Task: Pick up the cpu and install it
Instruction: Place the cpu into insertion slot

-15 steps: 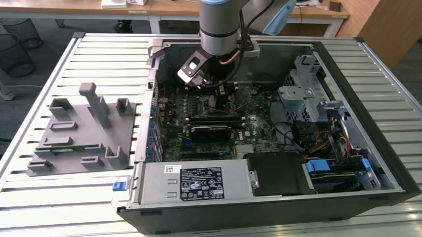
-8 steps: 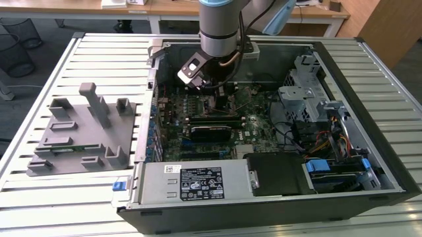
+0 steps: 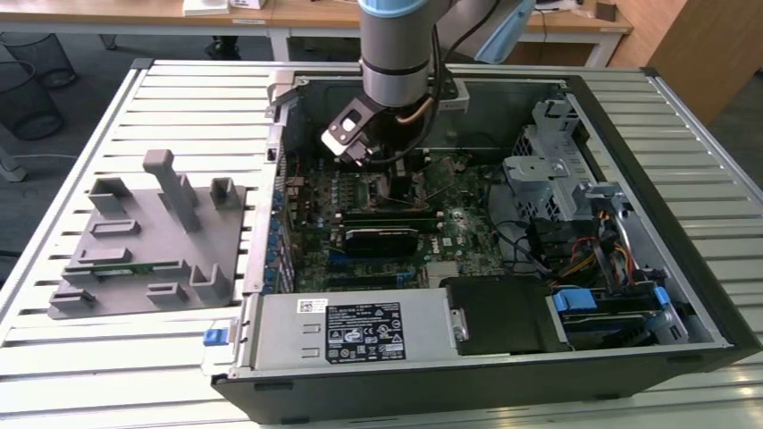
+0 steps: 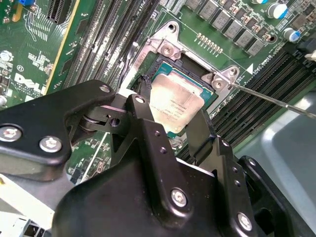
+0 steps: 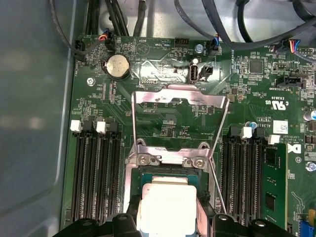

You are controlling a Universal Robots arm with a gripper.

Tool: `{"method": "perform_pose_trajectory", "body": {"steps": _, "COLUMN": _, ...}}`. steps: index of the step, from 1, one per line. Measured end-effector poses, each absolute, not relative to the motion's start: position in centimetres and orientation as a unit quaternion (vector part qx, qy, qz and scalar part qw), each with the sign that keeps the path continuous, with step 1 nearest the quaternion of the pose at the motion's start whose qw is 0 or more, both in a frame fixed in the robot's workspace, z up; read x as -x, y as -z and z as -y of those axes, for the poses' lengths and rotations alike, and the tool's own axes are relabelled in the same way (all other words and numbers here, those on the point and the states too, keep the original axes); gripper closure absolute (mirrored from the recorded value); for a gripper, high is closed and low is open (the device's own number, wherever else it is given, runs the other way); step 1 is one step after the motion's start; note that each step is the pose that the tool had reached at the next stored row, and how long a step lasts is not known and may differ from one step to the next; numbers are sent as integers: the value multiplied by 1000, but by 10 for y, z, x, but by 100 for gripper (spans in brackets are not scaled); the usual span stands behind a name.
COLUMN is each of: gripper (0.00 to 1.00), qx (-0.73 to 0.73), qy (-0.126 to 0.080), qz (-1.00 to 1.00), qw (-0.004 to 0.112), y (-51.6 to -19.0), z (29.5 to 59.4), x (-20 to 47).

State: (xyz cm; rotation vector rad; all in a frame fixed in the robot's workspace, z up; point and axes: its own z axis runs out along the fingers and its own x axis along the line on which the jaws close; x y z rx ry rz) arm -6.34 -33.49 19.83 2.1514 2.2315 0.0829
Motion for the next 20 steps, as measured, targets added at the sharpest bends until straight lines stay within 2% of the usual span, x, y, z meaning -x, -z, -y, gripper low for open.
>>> {"method": "perform_pose_trajectory", "body": {"steps": 20, "gripper": 46, "qx": -694, "qy": -26, "qz": -719, "qw": 19, "y": -193, "z": 335, "x": 62}}
